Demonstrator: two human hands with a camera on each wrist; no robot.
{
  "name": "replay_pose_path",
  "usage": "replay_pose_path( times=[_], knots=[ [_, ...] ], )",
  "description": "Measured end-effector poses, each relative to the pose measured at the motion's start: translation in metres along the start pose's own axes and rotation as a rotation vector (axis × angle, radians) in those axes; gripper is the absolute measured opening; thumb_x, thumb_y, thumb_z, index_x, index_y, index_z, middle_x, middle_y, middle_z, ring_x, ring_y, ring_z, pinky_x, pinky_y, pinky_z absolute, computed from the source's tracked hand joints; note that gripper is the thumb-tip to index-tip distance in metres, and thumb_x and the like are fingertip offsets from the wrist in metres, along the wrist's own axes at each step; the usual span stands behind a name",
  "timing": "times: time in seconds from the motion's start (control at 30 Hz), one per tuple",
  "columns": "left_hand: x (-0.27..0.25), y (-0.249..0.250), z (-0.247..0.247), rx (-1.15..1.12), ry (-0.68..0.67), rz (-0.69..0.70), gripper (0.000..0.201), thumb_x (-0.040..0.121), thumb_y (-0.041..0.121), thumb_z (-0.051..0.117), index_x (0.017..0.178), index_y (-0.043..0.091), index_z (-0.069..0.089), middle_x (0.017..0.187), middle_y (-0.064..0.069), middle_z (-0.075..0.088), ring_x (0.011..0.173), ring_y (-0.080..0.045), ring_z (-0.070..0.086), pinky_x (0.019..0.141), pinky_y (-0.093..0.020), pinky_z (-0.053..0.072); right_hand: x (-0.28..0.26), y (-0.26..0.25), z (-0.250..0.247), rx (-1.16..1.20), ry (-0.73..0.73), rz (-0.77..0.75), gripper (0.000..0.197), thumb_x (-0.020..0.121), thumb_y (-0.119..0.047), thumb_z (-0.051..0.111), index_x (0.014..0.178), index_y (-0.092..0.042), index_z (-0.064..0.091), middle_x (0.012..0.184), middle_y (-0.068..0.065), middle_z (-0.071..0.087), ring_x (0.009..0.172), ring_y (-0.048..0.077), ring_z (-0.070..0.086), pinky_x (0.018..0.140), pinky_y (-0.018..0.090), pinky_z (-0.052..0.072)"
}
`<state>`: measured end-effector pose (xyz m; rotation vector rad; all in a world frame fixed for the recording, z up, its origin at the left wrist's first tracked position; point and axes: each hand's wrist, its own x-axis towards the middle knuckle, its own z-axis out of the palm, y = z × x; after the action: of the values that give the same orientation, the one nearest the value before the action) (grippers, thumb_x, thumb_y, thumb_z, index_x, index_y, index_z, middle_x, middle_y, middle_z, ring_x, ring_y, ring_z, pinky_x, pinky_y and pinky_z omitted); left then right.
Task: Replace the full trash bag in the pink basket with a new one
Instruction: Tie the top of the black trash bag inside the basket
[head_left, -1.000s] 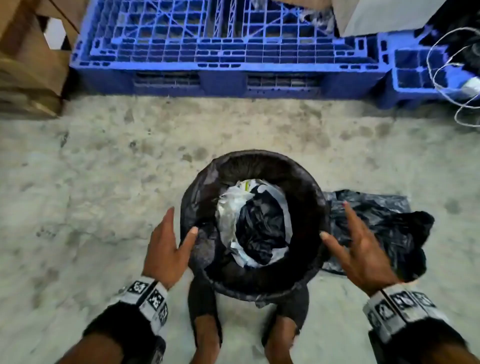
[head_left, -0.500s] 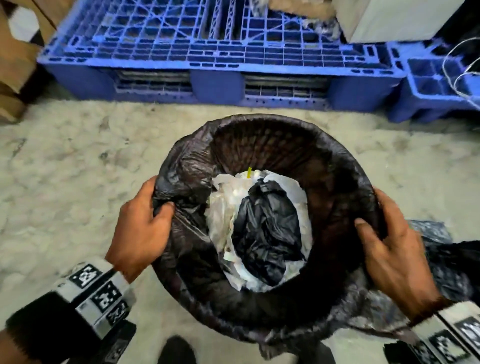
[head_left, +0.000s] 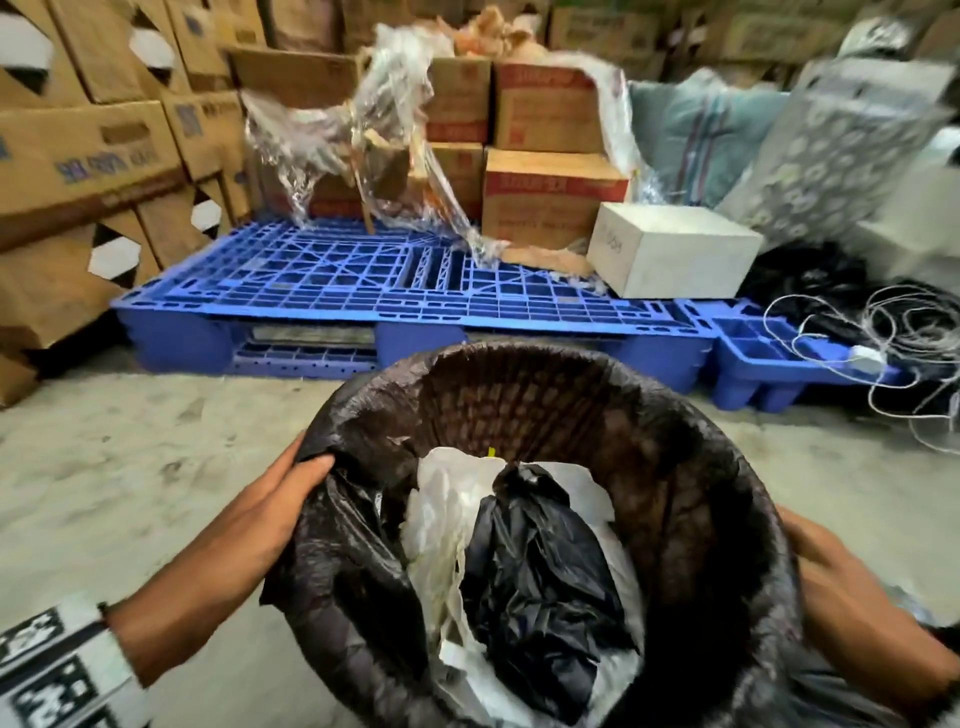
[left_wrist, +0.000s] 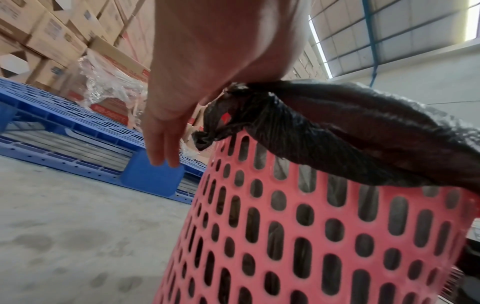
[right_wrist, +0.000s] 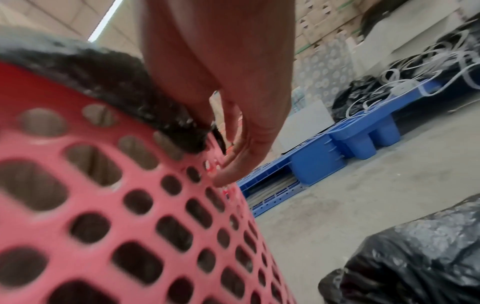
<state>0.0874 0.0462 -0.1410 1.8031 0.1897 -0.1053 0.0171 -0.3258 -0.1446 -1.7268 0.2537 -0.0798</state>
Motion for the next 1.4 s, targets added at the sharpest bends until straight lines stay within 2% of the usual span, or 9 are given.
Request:
replay_pose_path(
  times=[0.1, 0.17, 0.3, 0.4, 0.63, 0.87, 1.03, 1.27, 1.4],
  knots=[
    [-0.016, 0.009, -0.001, 0.03, -0.105, -0.03, 0.05, 0.081, 0.057, 0.053, 0.129, 0.055, 0.041, 0.132, 0.022, 0.054, 0.118, -0.007, 0.052, 0.102, -0.032, 0.038, 0.0, -0.008, -0.006, 0.083, -0.038, 0.018, 0.025, 0.072, 0.002, 0.073, 0.086, -0.018, 0.074, 0.078, 0.013, 0.077, 0.061, 0.015, 0.07, 0.05, 0.02, 0.056],
    [-0.018, 0.015, 0.002, -0.007, -0.082, -0.035, 0.052, 0.09, 0.045, 0.049, 0.139, 0.044, 0.033, 0.133, 0.016, 0.047, 0.112, -0.01, 0.05, 0.091, -0.028, 0.04, 0.004, -0.014, -0.021, 0.041, 0.003, 0.036, 0.056, 0.057, -0.022, 0.086, 0.107, -0.009, 0.063, 0.079, 0.031, 0.069, 0.057, 0.024, 0.064, 0.045, 0.025, 0.054],
    [-0.018, 0.017, 0.008, -0.034, -0.046, 0.034, 0.041, 0.093, 0.034, 0.048, 0.133, 0.041, 0.042, 0.127, 0.014, 0.049, 0.107, -0.012, 0.049, 0.088, -0.028, 0.036, 0.007, -0.043, -0.036, 0.027, 0.133, -0.124, 0.033, 0.083, 0.009, 0.054, 0.114, -0.003, 0.052, 0.068, 0.015, 0.06, 0.049, 0.012, 0.062, 0.049, 0.018, 0.053],
    [-0.022, 0.016, 0.008, -0.087, -0.009, 0.011, 0.017, 0.092, 0.031, 0.051, 0.101, 0.03, 0.066, 0.097, 0.016, 0.07, 0.089, -0.006, 0.062, 0.071, -0.023, 0.043, 0.011, -0.075, -0.021, -0.088, 0.027, -0.244, 0.026, 0.088, 0.011, 0.049, 0.103, -0.01, 0.054, 0.066, 0.015, 0.058, 0.049, 0.013, 0.059, 0.05, 0.018, 0.049],
    [-0.026, 0.015, 0.01, -0.216, -0.049, 0.047, 0.047, 0.091, 0.038, 0.044, 0.073, 0.008, 0.075, 0.072, -0.004, 0.078, 0.061, -0.008, 0.07, 0.057, -0.024, 0.05, 0.026, -0.14, 0.043, -0.433, -0.277, -0.469, 0.012, 0.089, 0.006, 0.052, 0.096, 0.0, 0.061, 0.065, 0.012, 0.058, 0.043, -0.001, 0.055, 0.044, 0.004, 0.037],
    [0.0, -0.001, 0.004, -0.332, 0.011, -0.029, 0.02, 0.091, 0.002, 0.05, 0.107, 0.004, 0.063, 0.084, -0.013, 0.075, 0.071, -0.022, 0.068, 0.061, -0.03, 0.051, 0.029, -0.166, 0.091, -0.553, -0.455, -0.551, 0.015, 0.09, -0.003, 0.055, 0.095, -0.011, 0.067, 0.064, -0.005, 0.06, 0.058, 0.008, 0.066, 0.054, 0.009, 0.044],
    [-0.005, 0.032, -0.031, -0.27, 0.154, 0.183, 0.017, 0.084, -0.003, 0.059, 0.095, 0.01, 0.061, 0.07, -0.007, 0.068, 0.069, -0.022, 0.06, 0.069, -0.033, 0.047, 0.036, -0.175, 0.099, -0.538, -0.503, -0.537, 0.021, 0.089, -0.001, 0.054, 0.101, -0.013, 0.067, 0.066, 0.005, 0.066, 0.053, 0.009, 0.063, 0.046, 0.012, 0.044],
    [-0.045, 0.142, -0.006, 0.136, -0.289, 0.568, 0.025, 0.08, 0.001, 0.068, 0.097, 0.018, 0.06, 0.07, 0.001, 0.059, 0.066, -0.01, 0.057, 0.065, -0.016, 0.047, 0.033, -0.171, 0.101, -0.299, -0.542, -0.513, 0.049, 0.079, -0.003, 0.07, 0.119, -0.029, 0.061, 0.078, 0.015, 0.064, 0.063, 0.019, 0.058, 0.066, 0.026, 0.049],
    [-0.057, 0.19, 0.027, 0.323, -0.597, 0.679, 0.019, 0.083, 0.002, 0.065, 0.098, 0.011, 0.057, 0.077, -0.007, 0.067, 0.07, -0.015, 0.059, 0.067, -0.023, 0.048, 0.019, -0.17, 0.094, -0.382, -0.633, -0.626, 0.013, 0.081, -0.02, 0.068, 0.085, -0.008, 0.07, 0.071, 0.018, 0.059, 0.067, 0.014, 0.046, 0.059, 0.041, 0.041]
  ],
)
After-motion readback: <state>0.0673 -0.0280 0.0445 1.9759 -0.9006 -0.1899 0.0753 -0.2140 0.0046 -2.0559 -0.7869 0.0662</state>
